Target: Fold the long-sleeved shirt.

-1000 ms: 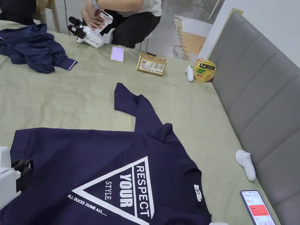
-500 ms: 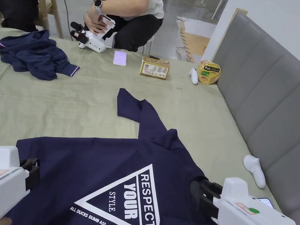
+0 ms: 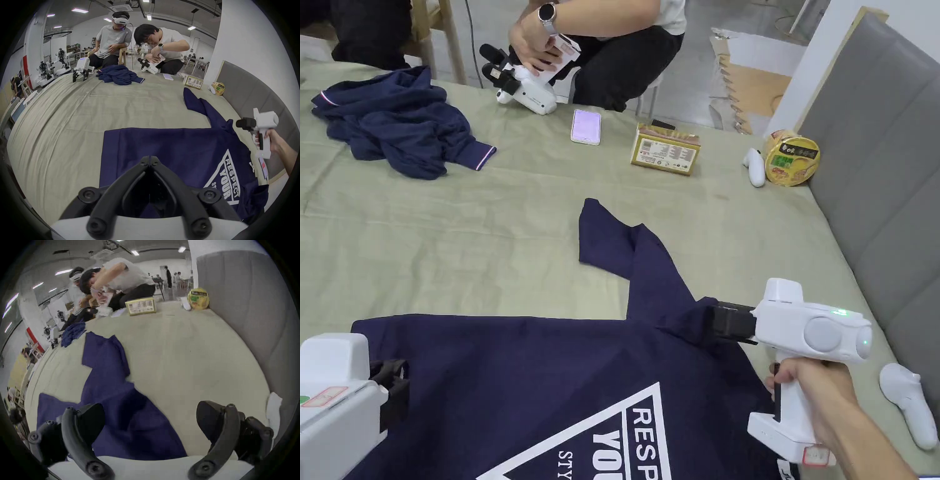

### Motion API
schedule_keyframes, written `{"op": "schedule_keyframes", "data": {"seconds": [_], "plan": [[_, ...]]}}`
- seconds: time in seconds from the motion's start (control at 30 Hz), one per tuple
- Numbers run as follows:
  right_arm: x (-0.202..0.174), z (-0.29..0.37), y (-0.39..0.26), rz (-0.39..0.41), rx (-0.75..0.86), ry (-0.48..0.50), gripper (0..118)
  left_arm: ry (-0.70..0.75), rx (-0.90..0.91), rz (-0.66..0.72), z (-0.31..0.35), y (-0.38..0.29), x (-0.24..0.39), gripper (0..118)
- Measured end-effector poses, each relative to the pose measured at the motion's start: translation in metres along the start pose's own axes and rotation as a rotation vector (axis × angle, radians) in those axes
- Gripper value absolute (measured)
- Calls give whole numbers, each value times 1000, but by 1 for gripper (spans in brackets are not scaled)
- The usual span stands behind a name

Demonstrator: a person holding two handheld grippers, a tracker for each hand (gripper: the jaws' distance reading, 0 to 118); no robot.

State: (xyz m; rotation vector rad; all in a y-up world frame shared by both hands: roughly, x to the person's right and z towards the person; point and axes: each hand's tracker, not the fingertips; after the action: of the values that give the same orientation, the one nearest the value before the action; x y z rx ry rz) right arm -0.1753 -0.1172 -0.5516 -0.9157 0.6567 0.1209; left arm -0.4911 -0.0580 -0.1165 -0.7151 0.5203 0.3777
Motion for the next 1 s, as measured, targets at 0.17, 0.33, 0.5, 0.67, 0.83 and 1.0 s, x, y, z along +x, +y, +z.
{"op": "schedule_keyframes", "data": {"seconds": [0.17,0.33,0.5,0.67,0.83,1.0], "plan": [[-5,-43,-6,60,-185,-1,60,29,-37,8,-7,-7,-13,3],[-22,-33,-9,151,-113,9,7,50,-64,47,-17,-3,-34,4],[-11,-33,-13,60,-108,25,3,-3,-84,143,-42,33,-66,85],[-15,-25,-15,-5,-118,44,3,-20,-165,240,-95,73,-90,108],[-15,-23,-11,-24,-140,61,3,-51,-378,345,-147,77,-107,91],[-9,-25,-6,-49,-162,76,3,-56,-337,289,-139,74,-99,51]]}}
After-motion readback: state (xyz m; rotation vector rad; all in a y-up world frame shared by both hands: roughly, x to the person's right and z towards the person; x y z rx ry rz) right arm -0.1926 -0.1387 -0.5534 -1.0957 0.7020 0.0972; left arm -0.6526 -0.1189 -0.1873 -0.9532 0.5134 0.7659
